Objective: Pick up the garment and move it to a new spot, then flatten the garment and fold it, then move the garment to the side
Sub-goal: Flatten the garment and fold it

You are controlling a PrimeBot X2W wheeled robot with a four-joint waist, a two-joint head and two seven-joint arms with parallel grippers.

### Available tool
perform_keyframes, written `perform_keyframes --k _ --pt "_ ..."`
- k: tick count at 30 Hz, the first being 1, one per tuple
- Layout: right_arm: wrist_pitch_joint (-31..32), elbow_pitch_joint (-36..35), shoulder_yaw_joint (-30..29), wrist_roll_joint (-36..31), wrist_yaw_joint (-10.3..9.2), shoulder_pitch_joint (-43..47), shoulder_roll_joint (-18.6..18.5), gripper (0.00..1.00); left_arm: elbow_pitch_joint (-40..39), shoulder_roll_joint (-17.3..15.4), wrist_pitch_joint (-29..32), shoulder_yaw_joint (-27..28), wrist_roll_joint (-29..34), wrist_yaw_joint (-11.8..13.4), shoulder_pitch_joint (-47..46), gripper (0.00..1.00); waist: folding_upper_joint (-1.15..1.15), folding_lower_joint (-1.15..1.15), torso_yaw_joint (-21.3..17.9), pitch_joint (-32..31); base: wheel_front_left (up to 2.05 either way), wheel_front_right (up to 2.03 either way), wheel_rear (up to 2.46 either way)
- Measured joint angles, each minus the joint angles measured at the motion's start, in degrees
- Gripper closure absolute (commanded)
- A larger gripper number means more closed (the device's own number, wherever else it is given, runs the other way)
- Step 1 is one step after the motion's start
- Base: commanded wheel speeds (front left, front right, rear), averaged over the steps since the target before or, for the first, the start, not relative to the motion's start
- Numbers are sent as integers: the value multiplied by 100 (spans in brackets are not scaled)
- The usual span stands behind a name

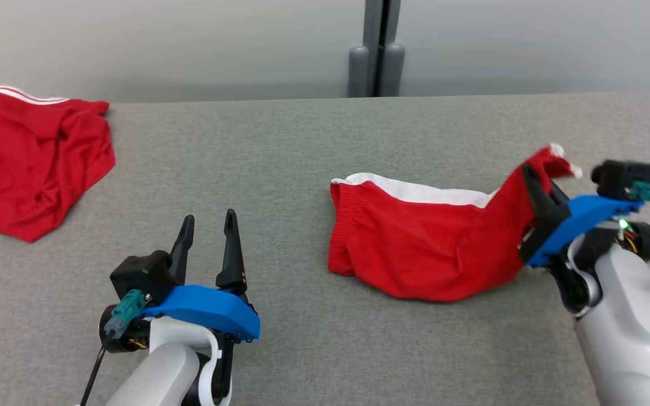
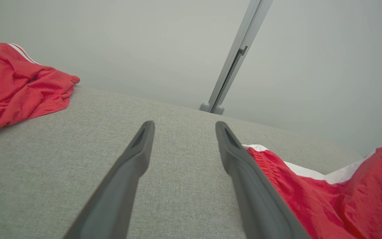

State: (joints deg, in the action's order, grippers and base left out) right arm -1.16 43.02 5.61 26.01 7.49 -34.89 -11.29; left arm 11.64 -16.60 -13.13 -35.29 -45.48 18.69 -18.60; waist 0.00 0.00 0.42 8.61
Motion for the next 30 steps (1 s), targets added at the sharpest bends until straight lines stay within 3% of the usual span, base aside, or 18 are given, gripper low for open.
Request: perform_keyframes --k 10,16,25,26,27,28,29,30 --pt "637 -318 910 -168 0 -377 547 100 118 191 -59 -37 -25 -109 -12 0 0 0 427 1 0 0 0" --pt "823 1 1470 -249 0 -381 643 100 222 257 -91 -36 -24 -176 -44 0 0 0 653 85 0 0 0" --pt "644 420 1827 -218 0 -503 673 100 359 344 -135 -20 -23 -259 -44 0 0 1 741 115 0 0 0" --pt "609 461 1863 -215 0 -508 686 90 377 350 -135 -20 -23 -261 -44 0 0 0 737 107 0 0 0" --pt "572 485 1916 -208 0 -511 691 21 393 352 -135 -20 -23 -270 -44 0 0 1 730 95 0 0 0" --pt "552 495 1991 -168 0 -511 699 21 408 352 -136 -20 -22 -283 -44 0 0 0 721 80 0 0 0" --pt "509 504 2052 -136 0 -510 722 0 421 349 -136 -23 -21 -296 -42 0 0 1 709 63 0 0 0" --pt "471 502 2112 -103 0 -508 736 0 432 353 -137 -26 -16 -296 -40 0 0 0 695 41 0 0 0"
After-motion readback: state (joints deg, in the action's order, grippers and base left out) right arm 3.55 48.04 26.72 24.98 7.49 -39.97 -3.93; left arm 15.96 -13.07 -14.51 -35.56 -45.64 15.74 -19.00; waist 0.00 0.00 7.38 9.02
